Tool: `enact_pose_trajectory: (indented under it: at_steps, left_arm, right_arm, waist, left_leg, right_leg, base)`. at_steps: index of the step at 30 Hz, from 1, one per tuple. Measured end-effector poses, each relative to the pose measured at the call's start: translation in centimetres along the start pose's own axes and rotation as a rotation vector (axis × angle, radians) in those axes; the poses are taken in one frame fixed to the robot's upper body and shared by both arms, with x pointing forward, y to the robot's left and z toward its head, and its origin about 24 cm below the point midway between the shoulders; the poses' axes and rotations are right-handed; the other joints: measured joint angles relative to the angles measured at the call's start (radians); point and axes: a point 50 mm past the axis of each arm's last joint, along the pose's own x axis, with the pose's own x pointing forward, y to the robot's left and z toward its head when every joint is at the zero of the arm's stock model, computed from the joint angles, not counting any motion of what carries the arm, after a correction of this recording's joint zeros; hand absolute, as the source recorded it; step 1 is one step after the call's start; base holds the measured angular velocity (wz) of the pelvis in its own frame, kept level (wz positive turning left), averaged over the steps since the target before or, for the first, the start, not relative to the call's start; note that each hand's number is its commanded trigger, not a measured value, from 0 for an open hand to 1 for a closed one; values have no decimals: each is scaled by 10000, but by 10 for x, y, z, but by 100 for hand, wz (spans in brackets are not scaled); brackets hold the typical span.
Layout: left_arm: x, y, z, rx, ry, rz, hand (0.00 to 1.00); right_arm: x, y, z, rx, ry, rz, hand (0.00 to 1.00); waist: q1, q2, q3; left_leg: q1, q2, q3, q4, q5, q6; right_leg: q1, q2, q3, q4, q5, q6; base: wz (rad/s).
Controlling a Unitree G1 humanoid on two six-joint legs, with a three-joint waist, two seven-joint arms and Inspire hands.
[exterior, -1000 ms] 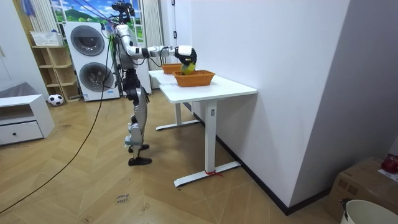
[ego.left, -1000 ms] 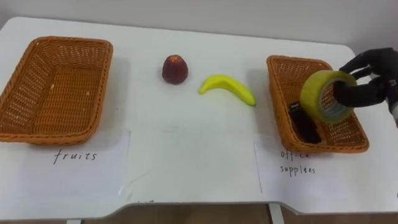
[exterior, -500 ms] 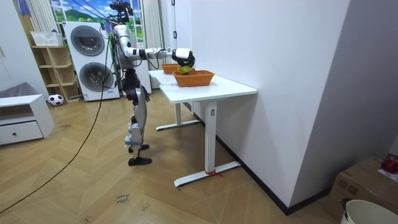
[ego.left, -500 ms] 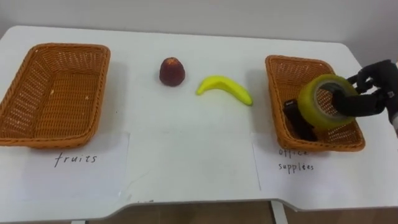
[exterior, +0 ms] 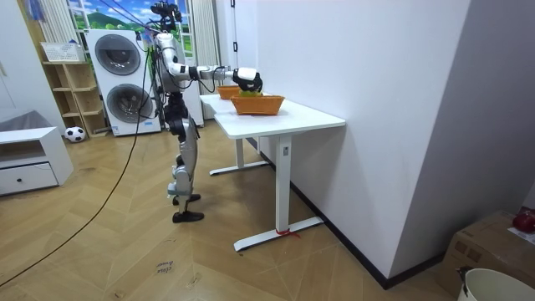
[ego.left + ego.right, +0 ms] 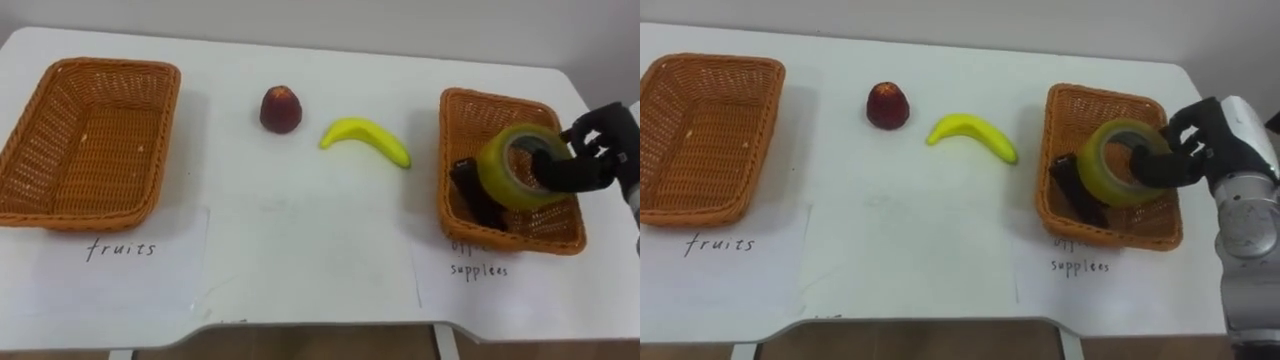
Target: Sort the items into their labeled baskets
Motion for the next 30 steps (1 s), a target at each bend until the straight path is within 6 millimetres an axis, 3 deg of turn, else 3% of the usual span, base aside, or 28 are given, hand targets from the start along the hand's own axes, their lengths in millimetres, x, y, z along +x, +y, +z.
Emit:
enact_pose_trajectory:
  at_steps: [2,4,5,6,17,30]
  left_arm:
    - [0,0,0,21,17,-2,0]
    - [0,0,0,44,2,-21,0]
    - [0,0,1,-14,-3,-36,0]
    - [0,-1,1,-36,-1,-43,0]
    - [0,-1,-1,-327,78,-57,0]
    - [0,1,0,-325,49,-8,0]
  right_arm:
    - [0,3,2,-63,-70,127,100]
    - [0,6,3,-103,-65,243,51]
    - [0,8,4,-139,-100,337,18]
    - [0,10,4,-158,-120,383,0]
    - [0,19,8,-304,-245,835,0]
    - [0,20,8,119,-299,734,0]
  waist:
    - [4,-42,-12]
    - [67,-56,-13]
    - [79,-60,-15]
    - [82,-61,-16]
    - [300,-48,-4]
    - [269,-144,46]
  left_leg:
    - [1,1,0,4,0,0]
    - [11,1,-1,3,0,0]
    - [19,1,-2,3,-1,-1]
    - [19,1,-3,3,-1,-1]
    - [26,25,-10,-7,-17,-23]
    - [25,22,-7,-3,-17,-23]
  right_leg:
    - [1,-3,-9,-1,0,0]
    - [2,-3,-6,0,0,0]
    - [7,-4,-8,1,0,0]
    - [7,-4,-9,2,0,0]
    - [6,10,-49,45,14,-17]
    - [11,-1,-62,43,15,-16]
  base:
    - [0]
    - [0]
    - [0]
    - [0]
    - [0]
    - [0]
